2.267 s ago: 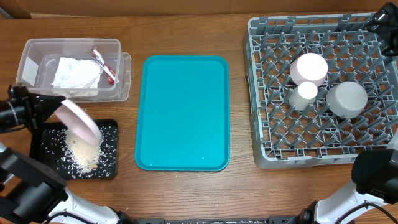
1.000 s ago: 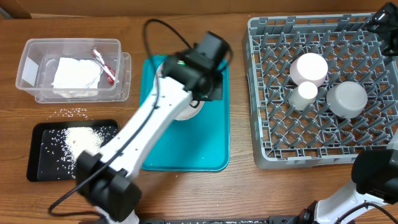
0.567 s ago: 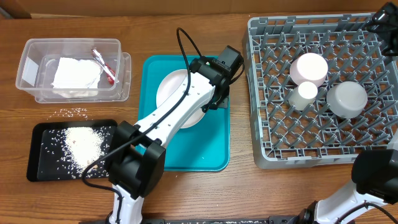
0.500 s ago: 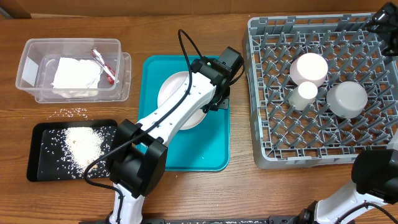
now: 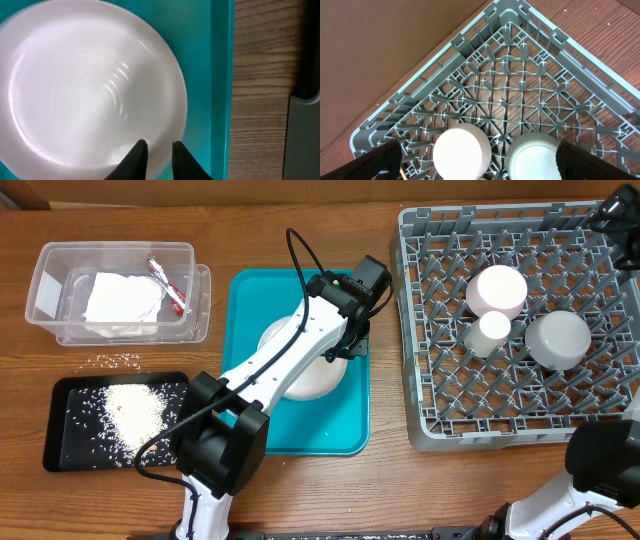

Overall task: Sort waste into correct bins and load items into the dishwasher
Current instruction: 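Carry the emptied plate right and set it on the teal tray, then open the left gripper and retract the left arm to the bin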

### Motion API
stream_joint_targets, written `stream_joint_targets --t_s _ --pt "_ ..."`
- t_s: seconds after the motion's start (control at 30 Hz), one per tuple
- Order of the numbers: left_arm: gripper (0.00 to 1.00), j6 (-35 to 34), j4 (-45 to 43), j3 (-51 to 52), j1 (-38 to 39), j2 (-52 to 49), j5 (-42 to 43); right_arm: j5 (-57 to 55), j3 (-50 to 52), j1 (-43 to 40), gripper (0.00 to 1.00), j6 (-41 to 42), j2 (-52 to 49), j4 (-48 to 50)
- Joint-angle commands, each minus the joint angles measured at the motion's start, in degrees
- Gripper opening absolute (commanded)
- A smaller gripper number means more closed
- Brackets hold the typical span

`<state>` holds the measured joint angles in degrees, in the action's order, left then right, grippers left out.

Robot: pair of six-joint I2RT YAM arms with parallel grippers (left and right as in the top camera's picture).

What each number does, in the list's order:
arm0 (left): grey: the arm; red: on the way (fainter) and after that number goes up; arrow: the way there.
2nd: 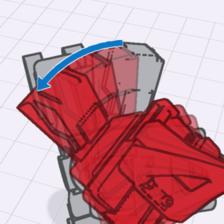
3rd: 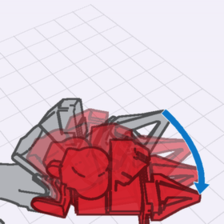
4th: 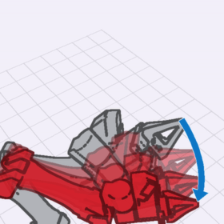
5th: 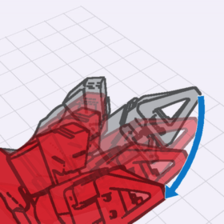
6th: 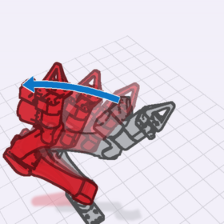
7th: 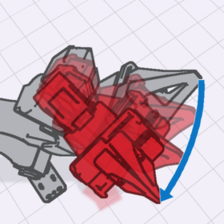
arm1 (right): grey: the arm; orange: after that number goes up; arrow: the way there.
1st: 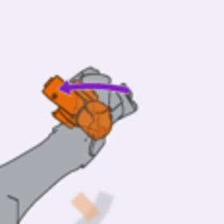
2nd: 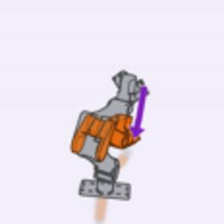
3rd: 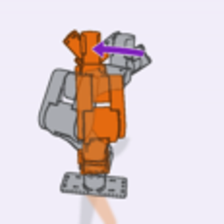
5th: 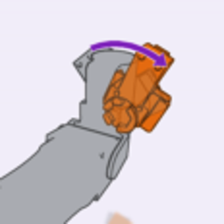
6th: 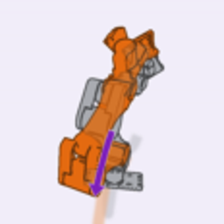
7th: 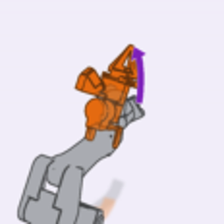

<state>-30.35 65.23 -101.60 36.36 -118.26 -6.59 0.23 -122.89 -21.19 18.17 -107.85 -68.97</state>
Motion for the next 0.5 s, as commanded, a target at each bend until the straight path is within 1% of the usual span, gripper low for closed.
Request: stream_joint_targets --t_s 0.0,0.23,0.47 --pt "0.18 -1.0 1.4 -1.1 -0.6 -0.1 -3.1 0.3 -0.2 -0.1 1.0 0.3 0.3 0.3" --pt "0.11 -1.0 7.0 -8.9 -4.5 -0.1 -3.1 0.3 -0.2 -0.1 1.0 0.3 0.3 0.3" --pt "0.09 -1.0 13.2 -19.2 -10.6 0.1 -3.0 0.3 -0.2 -0.1 1.0 0.3 0.3 0.3"
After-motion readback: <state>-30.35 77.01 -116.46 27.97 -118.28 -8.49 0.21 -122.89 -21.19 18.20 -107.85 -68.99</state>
